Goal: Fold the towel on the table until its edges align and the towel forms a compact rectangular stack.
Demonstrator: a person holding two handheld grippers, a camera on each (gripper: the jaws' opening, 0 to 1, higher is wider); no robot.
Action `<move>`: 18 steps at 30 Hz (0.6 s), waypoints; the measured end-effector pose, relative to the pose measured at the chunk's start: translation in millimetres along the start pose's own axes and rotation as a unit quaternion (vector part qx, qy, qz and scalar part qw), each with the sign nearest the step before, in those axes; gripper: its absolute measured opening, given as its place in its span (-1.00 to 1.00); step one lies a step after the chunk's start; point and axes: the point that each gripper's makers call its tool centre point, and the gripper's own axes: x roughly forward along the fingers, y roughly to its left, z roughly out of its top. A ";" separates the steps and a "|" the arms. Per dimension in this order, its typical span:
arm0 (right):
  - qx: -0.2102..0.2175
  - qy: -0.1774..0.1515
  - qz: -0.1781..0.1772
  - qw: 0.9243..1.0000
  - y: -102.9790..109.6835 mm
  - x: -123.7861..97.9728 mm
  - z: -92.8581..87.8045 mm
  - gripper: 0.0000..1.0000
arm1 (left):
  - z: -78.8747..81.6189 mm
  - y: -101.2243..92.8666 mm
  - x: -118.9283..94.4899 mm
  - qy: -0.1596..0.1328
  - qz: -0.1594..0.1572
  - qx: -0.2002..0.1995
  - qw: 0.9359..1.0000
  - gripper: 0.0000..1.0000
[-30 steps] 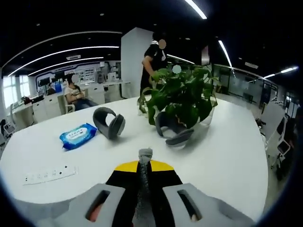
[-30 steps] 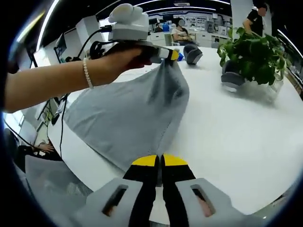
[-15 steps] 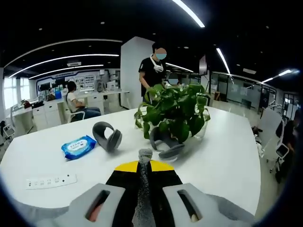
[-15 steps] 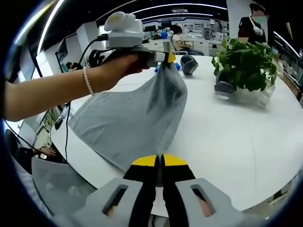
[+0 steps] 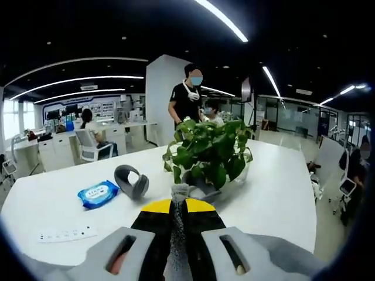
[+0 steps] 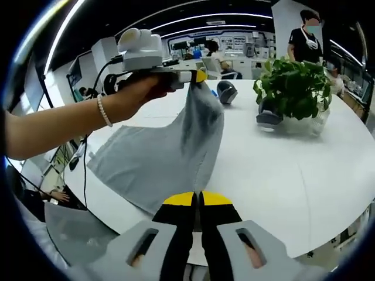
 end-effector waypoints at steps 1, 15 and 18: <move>-0.005 -0.001 0.003 1.000 5.4 -1.3 2.6 -1.00 | 1.0 1.8 -2.6 0.000 0.001 0.000 1.000 -0.87; -0.067 -0.006 0.061 0.996 79.8 -1.4 31.7 -1.00 | 8.1 60.3 -47.3 -0.004 0.043 -0.016 0.999 -0.87; -0.076 -0.007 0.066 0.995 96.4 -0.5 35.7 -1.00 | 8.9 75.2 -56.3 -0.006 0.048 -0.024 0.999 -0.87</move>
